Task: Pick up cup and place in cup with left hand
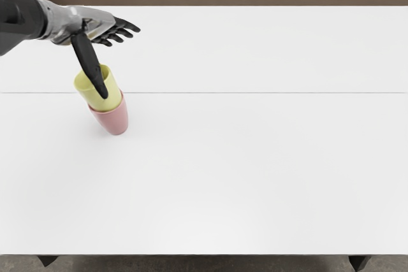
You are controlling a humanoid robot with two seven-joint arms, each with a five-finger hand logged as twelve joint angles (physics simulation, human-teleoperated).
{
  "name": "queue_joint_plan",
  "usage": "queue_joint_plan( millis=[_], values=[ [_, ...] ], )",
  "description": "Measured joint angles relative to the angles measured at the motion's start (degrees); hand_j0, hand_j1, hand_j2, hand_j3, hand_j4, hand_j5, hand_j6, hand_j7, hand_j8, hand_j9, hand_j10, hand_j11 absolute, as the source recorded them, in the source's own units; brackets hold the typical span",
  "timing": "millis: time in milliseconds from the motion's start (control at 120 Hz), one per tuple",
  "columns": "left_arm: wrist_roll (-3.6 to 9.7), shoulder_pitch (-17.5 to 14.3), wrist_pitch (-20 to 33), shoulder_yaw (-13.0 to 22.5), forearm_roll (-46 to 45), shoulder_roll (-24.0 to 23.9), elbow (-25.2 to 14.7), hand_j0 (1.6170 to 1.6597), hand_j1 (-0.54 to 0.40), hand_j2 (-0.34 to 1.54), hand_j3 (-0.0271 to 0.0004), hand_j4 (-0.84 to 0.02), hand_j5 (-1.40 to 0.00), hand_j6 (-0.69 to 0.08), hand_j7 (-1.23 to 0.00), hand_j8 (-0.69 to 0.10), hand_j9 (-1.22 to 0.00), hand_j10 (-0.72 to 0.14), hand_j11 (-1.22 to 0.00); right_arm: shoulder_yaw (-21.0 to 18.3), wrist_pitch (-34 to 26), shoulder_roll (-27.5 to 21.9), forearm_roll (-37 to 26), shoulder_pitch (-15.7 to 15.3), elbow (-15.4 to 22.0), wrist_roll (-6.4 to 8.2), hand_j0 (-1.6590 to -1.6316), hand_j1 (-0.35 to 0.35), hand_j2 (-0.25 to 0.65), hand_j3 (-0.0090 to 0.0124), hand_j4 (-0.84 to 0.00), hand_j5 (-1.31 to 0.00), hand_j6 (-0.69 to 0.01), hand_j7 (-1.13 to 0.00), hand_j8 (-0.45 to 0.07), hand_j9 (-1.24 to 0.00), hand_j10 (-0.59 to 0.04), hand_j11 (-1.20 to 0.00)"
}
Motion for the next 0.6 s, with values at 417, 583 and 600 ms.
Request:
queue_joint_plan(
  millis=[417,583,600],
  values=[
    [-0.3,0.73,-15.01,-12.02,-12.47,1.09,0.01,1.6581,0.32,0.0,0.0,-0.027,-0.03,-0.027,-0.03,-0.027,-0.03,-0.026,-0.03,0.0,0.01,0.0,0.01,0.0,0.0,0.0,-1.6581,-0.349,0.0,0.0,0.0,0.0,0.0,0.0,0.0,0.0,0.0,0.0],
    [-0.33,0.78,-22.25,-13.1,-19.14,0.62,-0.06,1.6581,0.321,0.0,0.0,-0.025,-0.03,-0.025,-0.03,-0.025,-0.03,-0.024,-0.03,0.0,0.01,0.0,0.01,0.0,0.0,0.0,-1.6581,-0.349,0.0,0.0,0.0,0.0,0.0,0.0,0.0,0.0,0.0,0.0],
    [-0.33,0.79,-22.58,-13.15,-19.42,0.61,-0.08,1.6581,0.322,0.0,0.0,-0.025,-0.03,-0.025,-0.03,-0.025,-0.03,-0.024,-0.03,0.0,0.0,0.0,0.0,0.0,0.0,0.0,-1.6581,-0.349,0.0,0.0,0.0,0.0,0.0,0.0,0.0,0.0,0.0,0.0]
  ],
)
